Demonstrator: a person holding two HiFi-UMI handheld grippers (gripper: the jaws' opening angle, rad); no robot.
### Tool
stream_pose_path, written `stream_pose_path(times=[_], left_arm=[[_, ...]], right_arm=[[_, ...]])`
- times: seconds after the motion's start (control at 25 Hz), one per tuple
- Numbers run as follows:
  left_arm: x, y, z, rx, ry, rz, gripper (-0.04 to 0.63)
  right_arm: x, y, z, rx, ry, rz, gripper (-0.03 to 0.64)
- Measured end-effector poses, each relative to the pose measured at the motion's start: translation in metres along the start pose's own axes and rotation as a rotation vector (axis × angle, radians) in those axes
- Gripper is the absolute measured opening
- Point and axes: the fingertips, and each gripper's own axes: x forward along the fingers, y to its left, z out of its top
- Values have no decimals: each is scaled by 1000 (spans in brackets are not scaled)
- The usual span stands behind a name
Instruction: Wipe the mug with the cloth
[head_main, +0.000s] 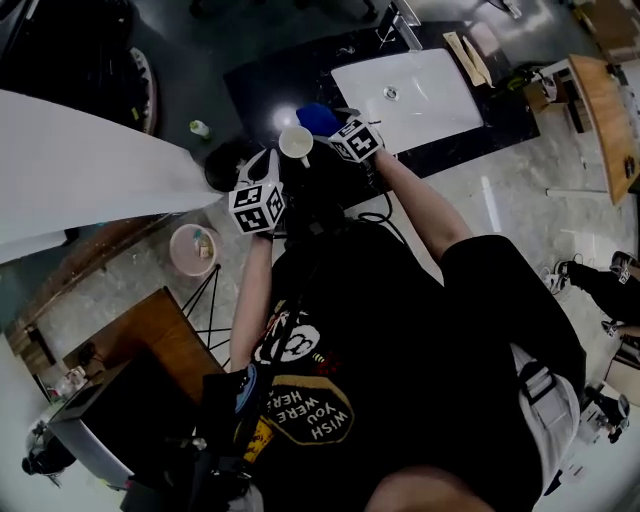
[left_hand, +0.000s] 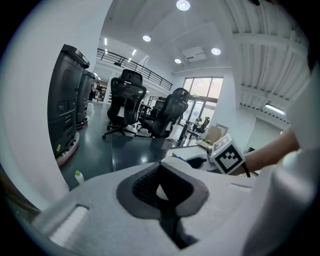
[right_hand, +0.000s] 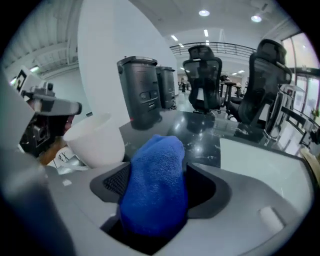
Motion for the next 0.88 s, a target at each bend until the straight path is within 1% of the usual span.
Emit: stream_pose_path(times=[0.04, 0.08, 0.12, 0.2, 0.24, 0.32, 0.4, 0.44, 0.52, 0.6, 0.64, 0.76, 0.88], left_arm=[[1, 1, 0, -3, 1, 2, 3], [3, 3, 1, -8, 2, 4, 3], [5, 4, 2, -14, 2, 5, 3], [9, 4, 4, -22, 2, 4, 3], [12, 3, 5, -24, 2, 1, 3], [16, 0, 6, -32, 1, -10, 3], [21, -3, 6, -54, 1, -31, 3], [24, -6, 6, -68, 1, -46, 3], [29, -13, 5, -97, 0, -84, 3], [32, -23, 3, -124, -13, -125, 3], [33, -27, 3, -134, -21, -139, 3], [36, -30, 5, -164, -47, -149, 3], [37, -29, 8, -182, -56, -153, 3]], right_arm=[[0, 7, 0, -39, -5, 23, 306], [-2, 15, -1, -69, -8, 43, 187], [-4, 21, -2, -88, -9, 54, 147], [-10, 25, -6, -97, -9, 44, 132], [-13, 22, -6, -98, -16, 18, 132], [-24, 6, 4, -131, -50, -89, 132], [-33, -9, 23, -214, -69, -205, 132], [-32, -10, 30, -274, -57, -227, 132], [-25, 5, 31, -412, -14, -204, 133], [-27, 34, 21, -514, -11, -157, 133], [-32, 49, 13, -531, -24, -145, 133], [-54, 83, -6, -503, -83, -114, 135], [-66, 105, -15, -510, -141, -27, 135]])
